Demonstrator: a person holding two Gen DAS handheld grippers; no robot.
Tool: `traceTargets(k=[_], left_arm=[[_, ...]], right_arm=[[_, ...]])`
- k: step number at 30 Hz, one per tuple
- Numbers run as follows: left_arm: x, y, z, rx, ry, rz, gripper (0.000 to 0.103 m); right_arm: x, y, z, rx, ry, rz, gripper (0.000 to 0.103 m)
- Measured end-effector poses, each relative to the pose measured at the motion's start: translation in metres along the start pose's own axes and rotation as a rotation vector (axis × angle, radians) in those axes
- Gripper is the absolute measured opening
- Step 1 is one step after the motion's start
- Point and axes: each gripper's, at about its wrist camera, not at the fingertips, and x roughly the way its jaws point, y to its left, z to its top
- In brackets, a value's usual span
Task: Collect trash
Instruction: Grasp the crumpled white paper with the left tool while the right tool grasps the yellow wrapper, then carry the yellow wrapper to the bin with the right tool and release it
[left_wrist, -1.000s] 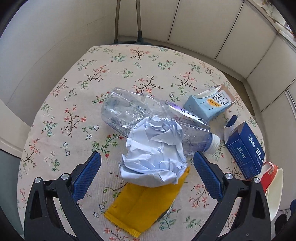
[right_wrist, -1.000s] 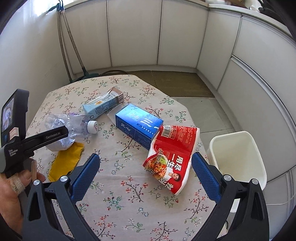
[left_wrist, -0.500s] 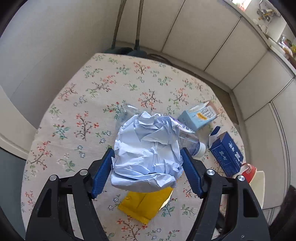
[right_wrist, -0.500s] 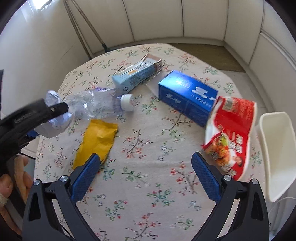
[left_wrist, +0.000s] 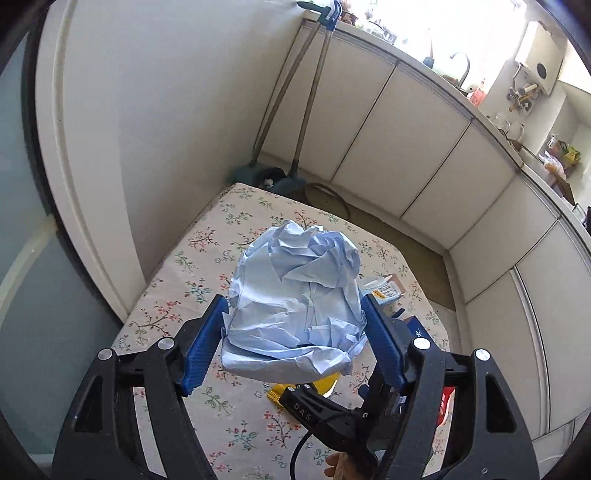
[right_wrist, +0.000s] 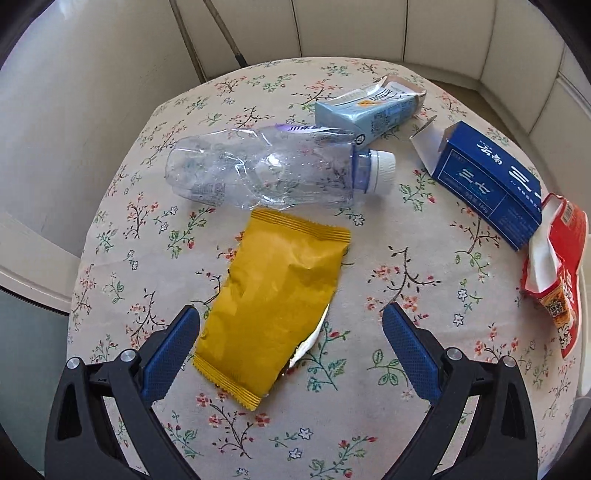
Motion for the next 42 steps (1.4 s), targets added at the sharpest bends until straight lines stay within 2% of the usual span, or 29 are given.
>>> traceTargets(k=[3, 4, 6, 8, 9, 11, 13, 19, 30, 42], left_arm=[[0.002, 0.006, 0.001, 0.003, 0.010, 0.029, 0.070], [0.004, 0.008, 0.001, -0.005, 0.023, 0.030, 0.070], [0.007, 0.012, 0.001, -0.014, 0.038, 0.031, 0.070], [0.008, 0.014, 0.002, -0.016, 0.044, 0.032, 0.070], [0.008, 0.014, 0.002, -0.017, 0.046, 0.030, 0.070], [0.008, 0.015, 0.003, -0.018, 0.048, 0.026, 0.070], [0.010, 0.017, 0.004, -0.022, 0.054, 0.021, 0.070], [0.013, 0.022, 0.004, -0.033, 0.070, 0.008, 0.070], [0.010, 0.018, 0.003, -0.002, 0.058, -0.016, 0.070], [0.013, -0.019, -0.009, 0.068, 0.052, -0.058, 0.070]], right_arm=[[0.011, 0.005, -0.002, -0.018, 0.024, -0.006, 0.091], [0.015, 0.009, -0.004, -0.031, 0.033, -0.008, 0.075], [0.015, 0.013, -0.006, -0.057, 0.008, -0.022, 0.065], [0.014, 0.012, -0.005, -0.057, 0.000, -0.009, 0.049], [0.013, 0.009, -0.004, -0.050, 0.001, 0.007, 0.046], [0.009, 0.003, -0.003, -0.035, 0.001, 0.044, 0.029], [0.006, -0.001, -0.001, -0.035, 0.008, 0.079, 0.022], [-0.014, -0.006, -0.002, -0.039, -0.007, 0.139, 0.017], [-0.074, -0.022, 0.005, -0.045, -0.134, 0.165, 0.017], [-0.124, -0.071, 0.014, -0.001, -0.284, 0.112, 0.018]])
